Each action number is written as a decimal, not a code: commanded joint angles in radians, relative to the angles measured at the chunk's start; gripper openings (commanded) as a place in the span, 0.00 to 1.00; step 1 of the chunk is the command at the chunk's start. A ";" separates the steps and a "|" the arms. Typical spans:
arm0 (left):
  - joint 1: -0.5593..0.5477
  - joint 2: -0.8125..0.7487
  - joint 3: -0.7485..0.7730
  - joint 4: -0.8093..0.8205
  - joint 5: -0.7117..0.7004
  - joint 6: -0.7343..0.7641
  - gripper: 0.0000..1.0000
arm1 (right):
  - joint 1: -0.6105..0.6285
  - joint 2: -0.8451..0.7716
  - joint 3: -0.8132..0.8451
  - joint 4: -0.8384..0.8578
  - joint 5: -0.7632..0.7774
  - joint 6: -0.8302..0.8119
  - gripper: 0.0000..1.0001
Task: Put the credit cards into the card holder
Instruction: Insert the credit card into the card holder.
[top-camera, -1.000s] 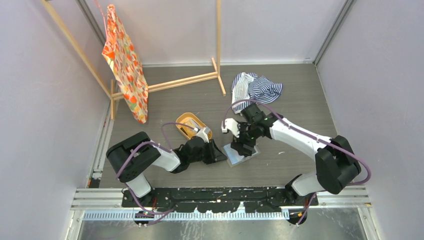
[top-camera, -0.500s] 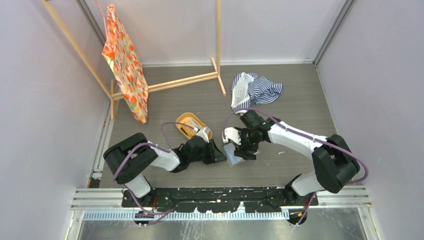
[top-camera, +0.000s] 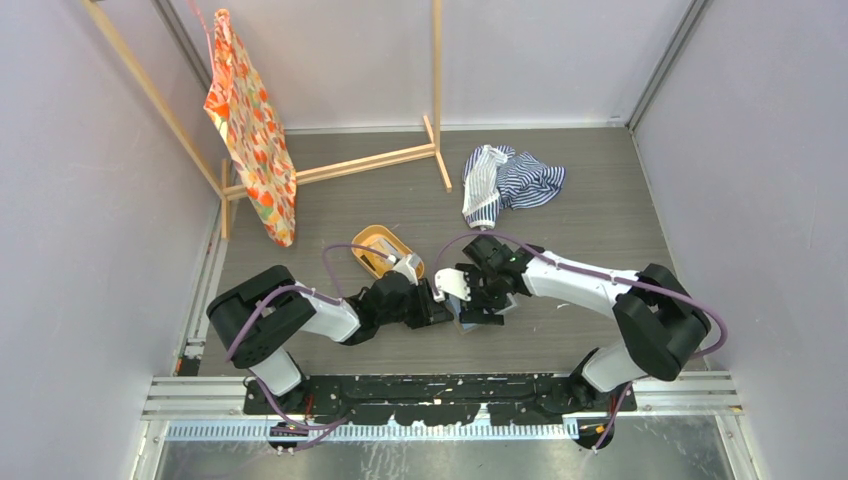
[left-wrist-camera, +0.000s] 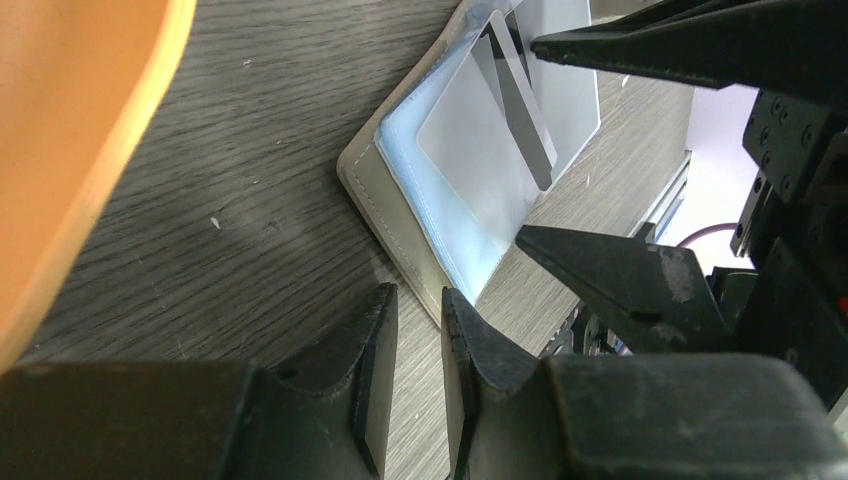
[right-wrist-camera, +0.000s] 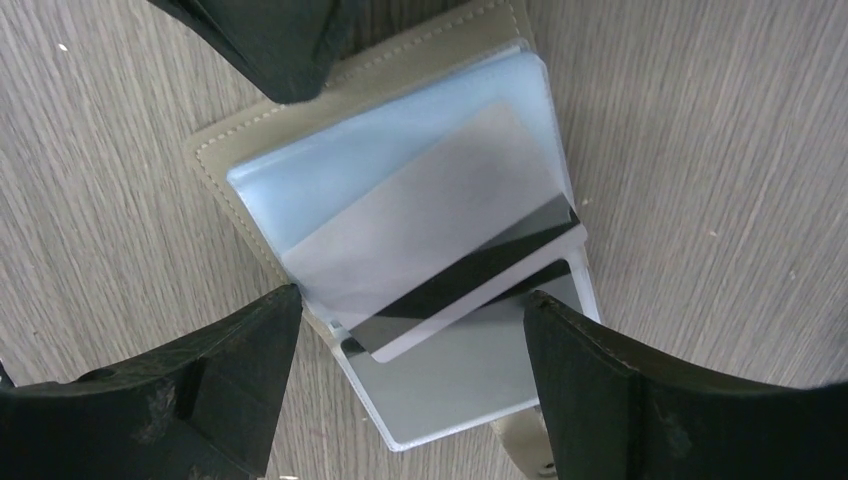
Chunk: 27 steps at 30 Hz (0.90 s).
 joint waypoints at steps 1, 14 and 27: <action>-0.003 0.004 0.005 -0.011 -0.016 0.027 0.25 | 0.029 0.012 0.006 0.053 0.031 0.026 0.86; -0.004 0.051 -0.001 0.037 -0.009 0.017 0.25 | 0.041 0.033 0.053 0.071 0.048 0.163 0.73; -0.004 -0.015 -0.027 0.030 -0.030 0.023 0.25 | -0.125 0.010 0.181 -0.133 -0.266 0.279 0.76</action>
